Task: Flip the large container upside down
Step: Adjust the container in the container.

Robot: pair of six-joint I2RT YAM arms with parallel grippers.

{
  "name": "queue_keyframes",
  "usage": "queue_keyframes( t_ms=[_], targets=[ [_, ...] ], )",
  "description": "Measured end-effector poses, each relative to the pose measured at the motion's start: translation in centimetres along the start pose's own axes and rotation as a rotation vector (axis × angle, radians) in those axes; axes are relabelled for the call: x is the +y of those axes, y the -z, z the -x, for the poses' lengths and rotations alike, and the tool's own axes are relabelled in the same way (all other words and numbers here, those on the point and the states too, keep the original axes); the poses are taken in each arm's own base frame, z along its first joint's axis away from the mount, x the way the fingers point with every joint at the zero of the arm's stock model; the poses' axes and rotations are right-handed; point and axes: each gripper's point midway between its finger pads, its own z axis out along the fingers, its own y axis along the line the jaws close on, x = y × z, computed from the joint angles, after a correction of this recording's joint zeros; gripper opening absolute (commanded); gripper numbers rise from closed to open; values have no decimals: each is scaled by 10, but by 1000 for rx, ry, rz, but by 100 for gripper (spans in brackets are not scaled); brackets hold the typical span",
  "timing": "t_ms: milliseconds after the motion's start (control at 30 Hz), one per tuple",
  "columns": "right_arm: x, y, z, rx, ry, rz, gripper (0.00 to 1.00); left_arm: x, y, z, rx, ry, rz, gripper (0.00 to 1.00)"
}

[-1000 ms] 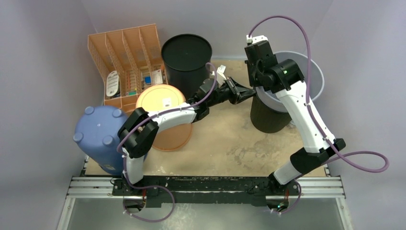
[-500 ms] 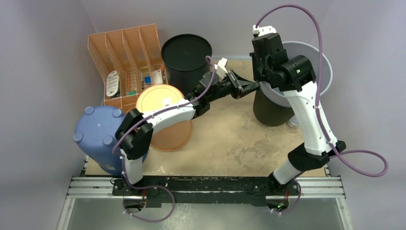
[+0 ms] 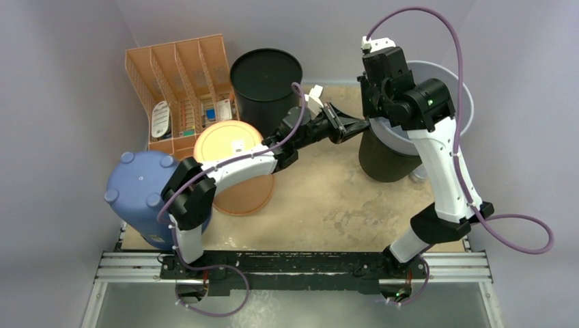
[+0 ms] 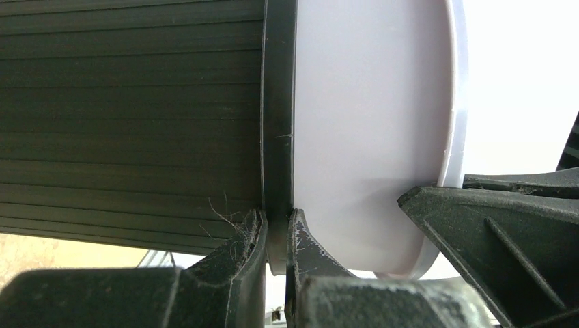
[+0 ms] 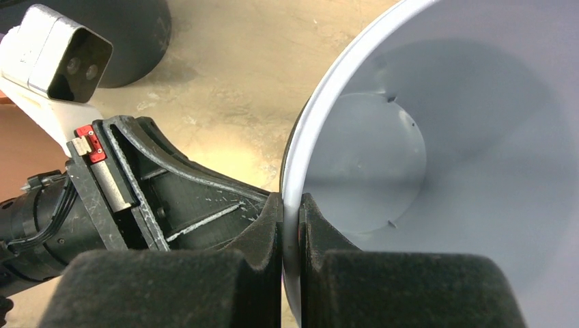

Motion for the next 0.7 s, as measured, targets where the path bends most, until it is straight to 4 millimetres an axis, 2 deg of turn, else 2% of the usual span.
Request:
queue_keyframes(
  t_ms=[333,700],
  targets=[
    [2,2,-1,4,2,18,0,4,5,-1,-11,20,-27,0],
    [0,9,4,-22,-8,24,0,-3,5,-1,-24,14,-51,0]
  ],
)
